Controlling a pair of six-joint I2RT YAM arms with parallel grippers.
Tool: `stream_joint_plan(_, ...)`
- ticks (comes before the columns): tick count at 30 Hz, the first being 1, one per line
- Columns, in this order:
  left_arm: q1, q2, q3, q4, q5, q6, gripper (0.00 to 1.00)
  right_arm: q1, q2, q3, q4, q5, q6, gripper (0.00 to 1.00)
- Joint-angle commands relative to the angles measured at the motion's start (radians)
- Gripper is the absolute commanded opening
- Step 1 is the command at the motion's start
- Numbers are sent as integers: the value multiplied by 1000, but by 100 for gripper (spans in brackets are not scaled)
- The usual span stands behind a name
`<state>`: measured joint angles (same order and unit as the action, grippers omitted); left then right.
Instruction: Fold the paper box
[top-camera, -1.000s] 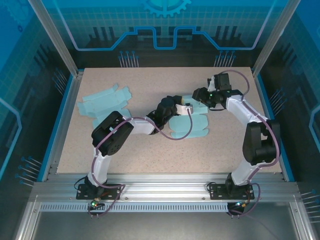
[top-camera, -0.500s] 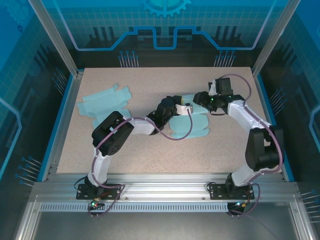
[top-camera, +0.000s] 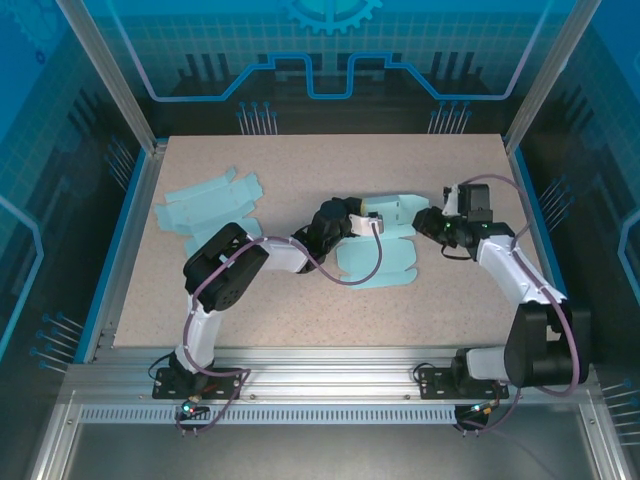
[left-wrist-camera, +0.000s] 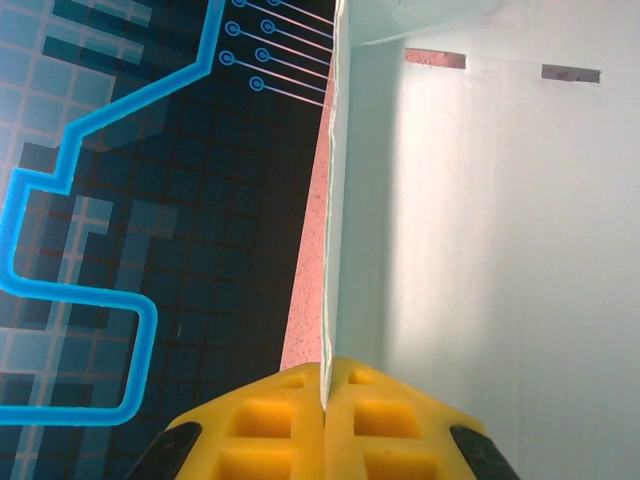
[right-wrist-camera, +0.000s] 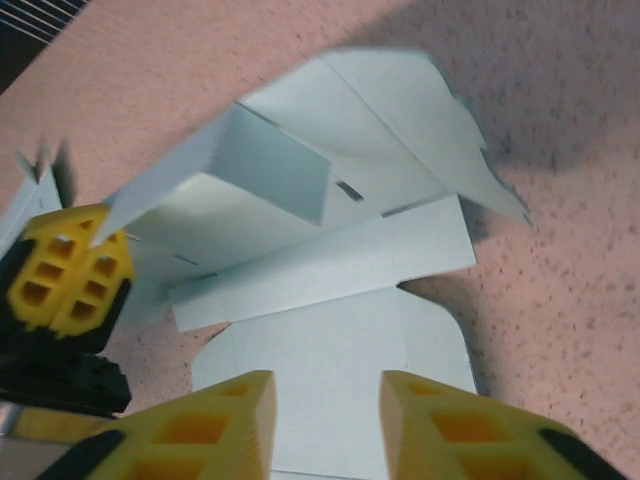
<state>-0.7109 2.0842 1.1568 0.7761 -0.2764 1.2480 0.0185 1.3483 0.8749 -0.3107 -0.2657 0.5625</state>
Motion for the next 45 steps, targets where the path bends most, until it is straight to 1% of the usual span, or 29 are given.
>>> stream_joint_plan(1,2,-49,-22,30,28,-35,0,-6,70,-24,53,-7,-15,30)
stream_joint_plan(5,1,-59,-29,39,34,-41,0,-2,168,-1,94,-9,-16,29)
stream_joint_plan(10,2,-68,-39,47,40,-48,0,-3,259,54,98,23,-25,31)
stream_joint_plan(14,2,-70,-42,52,44,-48,0,-3,302,77,101,40,-36,41)
stream_joint_plan(18,2,-69,-39,52,45,-49,0,-3,336,101,93,58,-48,47)
stream_joint_plan(27,1,-54,-27,51,38,-53,0,-3,389,94,138,46,-41,48)
stream_joint_plan(31,1,-52,-27,51,39,-52,0,-2,388,77,180,17,-37,46)
stream_joint_plan(32,1,-50,-25,51,37,-51,0,-3,387,74,192,4,-33,44)
stream_joint_plan(34,2,-47,-21,48,35,-48,0,-3,378,71,211,-23,-25,37)
stream_joint_plan(37,2,-43,-13,41,27,-44,0,1,351,64,237,-51,-8,33)
stream_joint_plan(43,1,-31,8,30,11,-38,0,11,299,41,270,-70,25,26)
stream_joint_plan(45,1,-27,18,25,2,-38,0,18,289,29,286,-71,42,26)
